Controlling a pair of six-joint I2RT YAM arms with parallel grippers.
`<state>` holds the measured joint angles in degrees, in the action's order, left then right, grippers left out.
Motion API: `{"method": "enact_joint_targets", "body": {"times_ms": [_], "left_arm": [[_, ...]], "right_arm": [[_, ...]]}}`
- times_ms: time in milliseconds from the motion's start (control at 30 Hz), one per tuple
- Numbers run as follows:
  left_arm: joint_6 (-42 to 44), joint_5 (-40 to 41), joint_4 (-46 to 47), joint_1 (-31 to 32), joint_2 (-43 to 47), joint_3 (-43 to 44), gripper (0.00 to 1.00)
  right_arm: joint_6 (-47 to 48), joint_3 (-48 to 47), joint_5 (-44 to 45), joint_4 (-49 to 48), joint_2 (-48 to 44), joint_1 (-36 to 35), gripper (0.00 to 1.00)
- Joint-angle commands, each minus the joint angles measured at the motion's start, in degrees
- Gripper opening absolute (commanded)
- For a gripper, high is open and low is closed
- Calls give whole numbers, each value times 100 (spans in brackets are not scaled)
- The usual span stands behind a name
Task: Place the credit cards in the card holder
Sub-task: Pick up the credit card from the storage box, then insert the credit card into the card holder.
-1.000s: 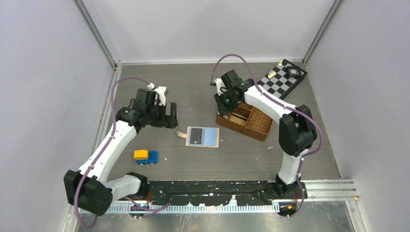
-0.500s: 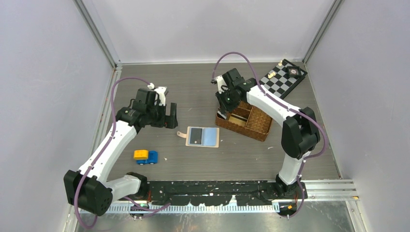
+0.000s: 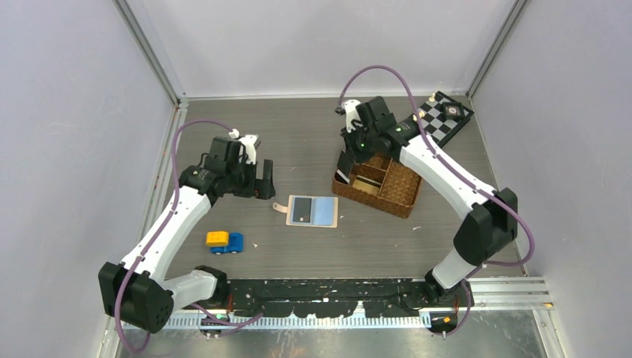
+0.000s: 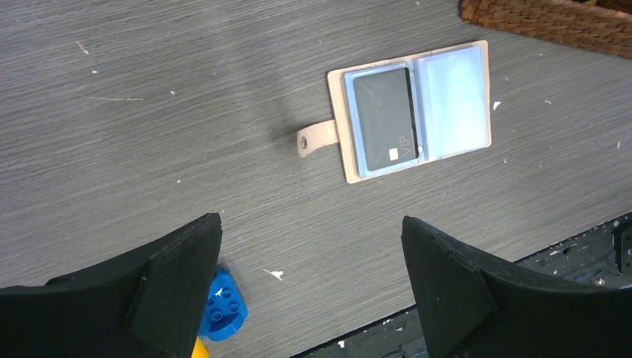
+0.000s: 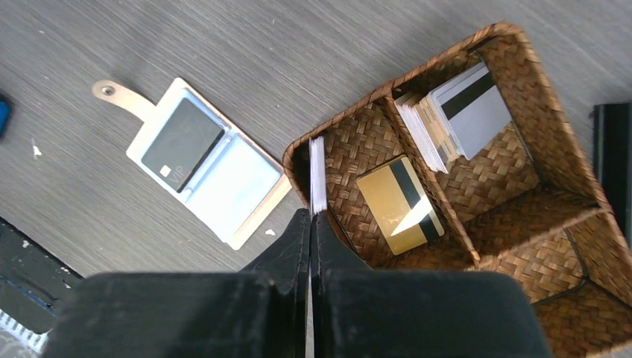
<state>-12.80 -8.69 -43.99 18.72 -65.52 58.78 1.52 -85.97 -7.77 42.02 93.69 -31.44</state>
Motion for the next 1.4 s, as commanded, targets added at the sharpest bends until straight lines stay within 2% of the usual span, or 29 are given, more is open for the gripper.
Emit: {"method": "enact_joint_targets", "body": {"times_ms": [0, 233, 367, 667, 800, 933, 1000, 1167, 1267, 1367], "left_arm": [[168, -445, 174, -33, 195, -57, 92], [258, -1381, 605, -31, 596, -253, 89], [260, -2152, 882, 33, 743, -347, 87], [108, -3992, 1612, 575, 1008, -602, 88], [111, -4231, 1636, 770, 937, -596, 88], [70, -4403, 1703, 946, 899, -624, 86], [31, -4507, 1742, 1022, 871, -623, 79], [-60, -4678, 1823, 1136, 731, -614, 51], [-170, -4834, 1959, 1186, 700, -633, 38], [-342, -4945, 2125, 1242, 679, -691, 12]], "right_arm": [[-144, -162, 128, -74, -605, -101, 1], [-408, -127, 45, 227, -1089, -539, 0], [-491, -47, -293, 325, -1248, -821, 1], [-750, 356, -2719, 56, -1471, -993, 1], [-752, 405, -3582, 60, -1496, -1015, 0], [-765, 435, -3998, 9, -1475, -1053, 0], [-711, 413, -4187, 87, -1413, -1074, 1], [-582, 341, -4425, 220, -1285, -1198, 0], [-510, 317, -4424, 320, -1242, -1228, 0], [-505, 322, -4339, 350, -1226, -1233, 0]]}}
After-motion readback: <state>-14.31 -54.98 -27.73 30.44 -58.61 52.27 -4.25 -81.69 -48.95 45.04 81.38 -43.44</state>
